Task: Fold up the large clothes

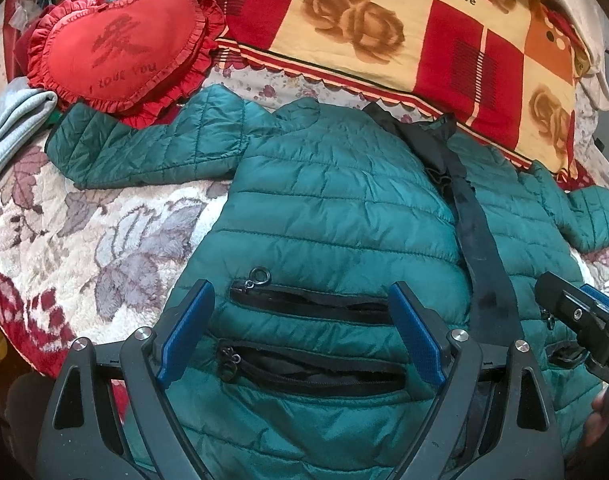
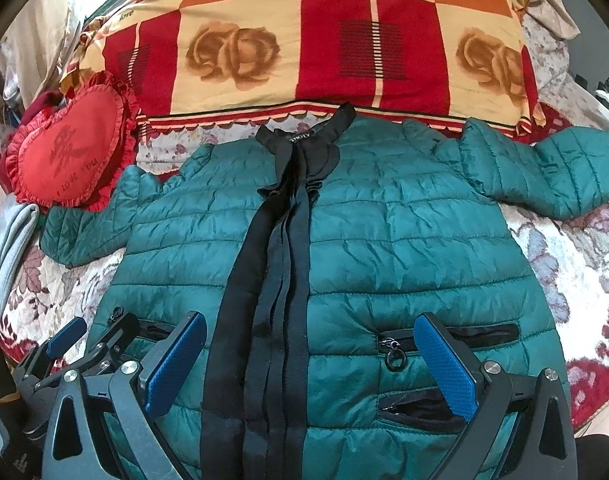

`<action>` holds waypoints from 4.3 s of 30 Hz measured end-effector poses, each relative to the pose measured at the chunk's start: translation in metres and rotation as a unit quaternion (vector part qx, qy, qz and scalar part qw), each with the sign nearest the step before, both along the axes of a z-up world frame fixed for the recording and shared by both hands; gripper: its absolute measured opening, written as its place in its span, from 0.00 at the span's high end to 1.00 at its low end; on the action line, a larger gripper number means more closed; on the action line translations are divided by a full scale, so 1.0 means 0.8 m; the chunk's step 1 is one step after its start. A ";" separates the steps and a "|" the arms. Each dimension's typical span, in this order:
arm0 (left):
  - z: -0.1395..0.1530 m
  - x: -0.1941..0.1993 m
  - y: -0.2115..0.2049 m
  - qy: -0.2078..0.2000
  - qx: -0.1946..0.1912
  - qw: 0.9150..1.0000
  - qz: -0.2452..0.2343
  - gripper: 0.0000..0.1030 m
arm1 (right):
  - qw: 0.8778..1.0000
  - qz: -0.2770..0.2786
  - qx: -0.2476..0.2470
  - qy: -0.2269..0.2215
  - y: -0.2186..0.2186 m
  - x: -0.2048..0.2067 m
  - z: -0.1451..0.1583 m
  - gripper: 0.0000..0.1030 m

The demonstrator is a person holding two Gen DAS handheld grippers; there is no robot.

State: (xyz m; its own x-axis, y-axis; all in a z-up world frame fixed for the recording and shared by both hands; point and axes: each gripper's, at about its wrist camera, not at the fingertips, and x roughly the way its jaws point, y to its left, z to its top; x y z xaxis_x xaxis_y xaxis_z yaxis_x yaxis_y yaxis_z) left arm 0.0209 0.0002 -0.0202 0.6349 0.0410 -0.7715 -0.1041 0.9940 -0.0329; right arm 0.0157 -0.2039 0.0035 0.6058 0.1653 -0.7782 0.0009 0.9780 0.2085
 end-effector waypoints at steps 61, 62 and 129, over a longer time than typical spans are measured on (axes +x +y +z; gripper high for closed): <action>0.037 0.075 0.255 -0.023 0.062 0.979 0.193 0.14 | 1.000 0.025 -0.010 0.001 0.034 0.035 -0.010 0.00; 0.035 0.078 0.264 -0.021 0.061 0.978 0.197 0.14 | 1.000 0.023 -0.010 0.003 0.033 0.036 -0.011 0.00; 0.083 0.173 0.298 -0.029 -0.029 0.993 0.109 0.84 | 1.000 0.014 0.008 0.023 0.013 0.037 -0.024 0.00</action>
State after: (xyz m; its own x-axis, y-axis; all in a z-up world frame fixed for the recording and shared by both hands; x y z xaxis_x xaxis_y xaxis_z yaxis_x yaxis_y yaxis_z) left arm 0.1591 0.2385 0.0465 0.6588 0.1388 -0.7394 -0.3138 0.9439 -0.1024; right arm 0.0449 -0.1937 -0.0161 0.5640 0.1945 -0.8025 -0.0162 0.9743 0.2248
